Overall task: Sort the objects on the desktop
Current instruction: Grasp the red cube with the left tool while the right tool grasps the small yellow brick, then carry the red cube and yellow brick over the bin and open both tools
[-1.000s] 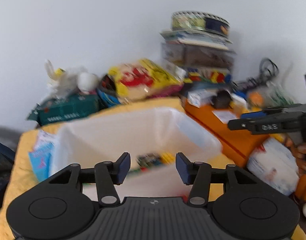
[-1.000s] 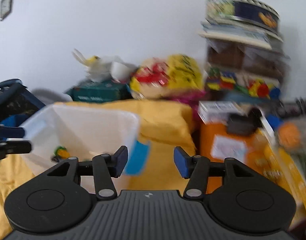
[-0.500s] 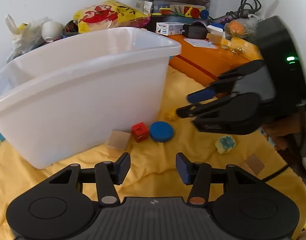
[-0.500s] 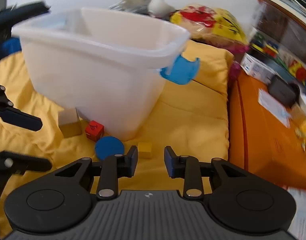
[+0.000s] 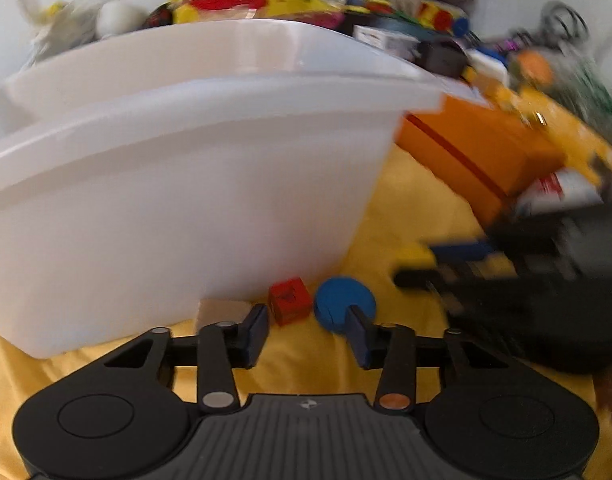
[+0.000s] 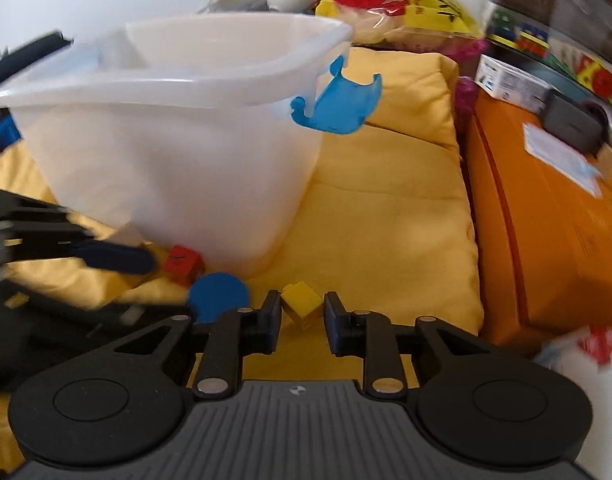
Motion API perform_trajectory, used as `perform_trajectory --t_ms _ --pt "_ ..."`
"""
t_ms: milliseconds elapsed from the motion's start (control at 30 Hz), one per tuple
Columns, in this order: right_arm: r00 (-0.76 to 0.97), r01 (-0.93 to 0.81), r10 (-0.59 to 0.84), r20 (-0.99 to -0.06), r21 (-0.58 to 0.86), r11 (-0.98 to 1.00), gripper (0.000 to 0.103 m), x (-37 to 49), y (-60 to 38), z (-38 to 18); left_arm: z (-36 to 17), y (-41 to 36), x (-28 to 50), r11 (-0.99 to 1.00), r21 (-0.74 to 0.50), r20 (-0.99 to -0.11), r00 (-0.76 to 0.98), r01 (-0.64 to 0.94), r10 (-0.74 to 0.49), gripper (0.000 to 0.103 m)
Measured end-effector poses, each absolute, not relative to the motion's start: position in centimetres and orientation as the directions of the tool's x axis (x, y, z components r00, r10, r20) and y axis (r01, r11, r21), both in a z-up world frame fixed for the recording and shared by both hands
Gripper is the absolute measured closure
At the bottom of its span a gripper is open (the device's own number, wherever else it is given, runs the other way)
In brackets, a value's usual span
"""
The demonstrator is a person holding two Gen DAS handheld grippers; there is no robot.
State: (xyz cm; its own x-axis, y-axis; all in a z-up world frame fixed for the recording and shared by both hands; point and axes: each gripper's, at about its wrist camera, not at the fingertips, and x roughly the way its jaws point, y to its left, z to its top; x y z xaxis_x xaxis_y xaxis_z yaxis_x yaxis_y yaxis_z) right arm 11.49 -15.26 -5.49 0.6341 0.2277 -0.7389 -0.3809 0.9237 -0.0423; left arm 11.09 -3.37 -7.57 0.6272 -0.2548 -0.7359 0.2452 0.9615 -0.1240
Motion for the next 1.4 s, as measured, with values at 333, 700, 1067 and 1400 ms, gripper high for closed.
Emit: perform_trajectory --t_ms 333,700,1067,1400 --pt "0.629 -0.328 0.208 -0.749 -0.013 0.945 0.077 8.6 -15.5 -5.5 -7.5 -2.6 11.6 0.973 -0.159 -0.726 0.649 0.167 -0.229 0.068" --pt "0.652 -0.309 0.187 -0.735 -0.032 0.951 0.077 6.7 -15.4 -4.6 -7.4 -2.7 11.6 0.975 -0.07 -0.738 0.647 0.21 -0.192 0.07" --pt "0.651 -0.292 0.174 -0.739 -0.031 0.956 0.076 5.2 -15.1 -4.4 -7.8 -3.3 12.0 0.959 -0.092 -0.751 0.614 0.267 -0.243 0.08" --pt "0.692 -0.315 0.209 -0.691 -0.029 0.949 0.077 5.0 -14.3 -2.2 0.4 0.4 5.6 0.954 -0.065 -0.595 0.756 0.291 -0.271 0.079"
